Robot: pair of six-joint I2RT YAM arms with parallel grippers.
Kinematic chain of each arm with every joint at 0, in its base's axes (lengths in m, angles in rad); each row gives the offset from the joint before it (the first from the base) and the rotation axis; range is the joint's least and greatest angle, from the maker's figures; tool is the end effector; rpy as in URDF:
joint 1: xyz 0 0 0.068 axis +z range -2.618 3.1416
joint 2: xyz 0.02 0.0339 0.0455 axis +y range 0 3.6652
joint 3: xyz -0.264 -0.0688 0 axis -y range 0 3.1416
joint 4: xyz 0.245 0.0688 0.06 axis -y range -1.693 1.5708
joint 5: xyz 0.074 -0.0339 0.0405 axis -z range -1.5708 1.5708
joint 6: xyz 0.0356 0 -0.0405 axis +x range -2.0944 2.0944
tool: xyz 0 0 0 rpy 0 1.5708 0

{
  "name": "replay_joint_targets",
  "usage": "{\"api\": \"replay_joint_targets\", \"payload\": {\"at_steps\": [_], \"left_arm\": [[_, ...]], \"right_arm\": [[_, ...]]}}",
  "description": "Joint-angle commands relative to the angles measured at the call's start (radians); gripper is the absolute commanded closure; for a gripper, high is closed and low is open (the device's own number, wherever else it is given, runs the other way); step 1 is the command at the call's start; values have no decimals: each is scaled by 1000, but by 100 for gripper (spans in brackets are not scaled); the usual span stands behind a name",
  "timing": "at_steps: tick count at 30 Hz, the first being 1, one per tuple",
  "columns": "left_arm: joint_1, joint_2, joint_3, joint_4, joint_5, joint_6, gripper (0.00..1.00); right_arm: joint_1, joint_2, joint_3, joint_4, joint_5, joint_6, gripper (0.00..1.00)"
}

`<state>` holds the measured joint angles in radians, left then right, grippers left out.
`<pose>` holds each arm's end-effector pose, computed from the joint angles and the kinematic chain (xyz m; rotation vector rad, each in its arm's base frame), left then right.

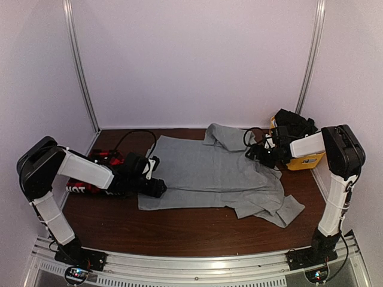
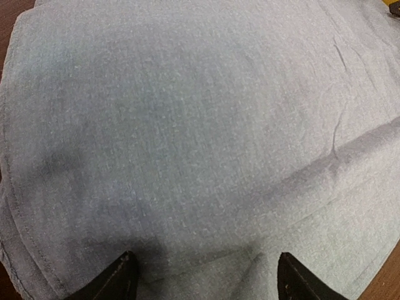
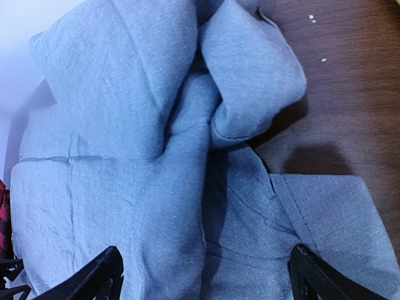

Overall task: Fold and stack the long sleeve shirts
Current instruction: Adjust the flattened shirt at the center of the board, then move the flattened shirt to the center of the board.

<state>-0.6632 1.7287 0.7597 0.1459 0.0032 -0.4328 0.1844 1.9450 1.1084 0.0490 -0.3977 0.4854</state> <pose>0.2554 -0.1997 0.1259 0.2840 2.4413 -0.5057 0.3912 0.0870 0.1418 0.1633 2.4160 0.7868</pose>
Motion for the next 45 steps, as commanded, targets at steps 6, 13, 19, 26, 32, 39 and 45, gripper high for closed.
{"api": "replay_joint_targets", "payload": {"at_steps": [6,13,19,26,32,39,45], "left_arm": [[-6,14,-79,-74,-31,-67,22],[-6,-33,-153,-72,-40,-102,23],[-6,-65,-164,-72,-38,-108,23],[-6,-97,-104,-80,13,-76,23],[-6,-185,-55,-87,64,-31,21],[-9,-280,-55,-37,185,-26,19],[-59,-326,-101,-23,213,-3,18]], "right_arm": [[-42,-46,-48,-34,185,-2,6],[-43,-98,-75,-41,270,-4,4],[-42,-123,-76,-30,236,-25,3],[-34,-256,-110,-31,149,-79,4],[13,-435,-229,-84,115,-69,4],[206,-651,-396,-271,245,24,4],[363,-830,-519,-426,356,164,4]]}}
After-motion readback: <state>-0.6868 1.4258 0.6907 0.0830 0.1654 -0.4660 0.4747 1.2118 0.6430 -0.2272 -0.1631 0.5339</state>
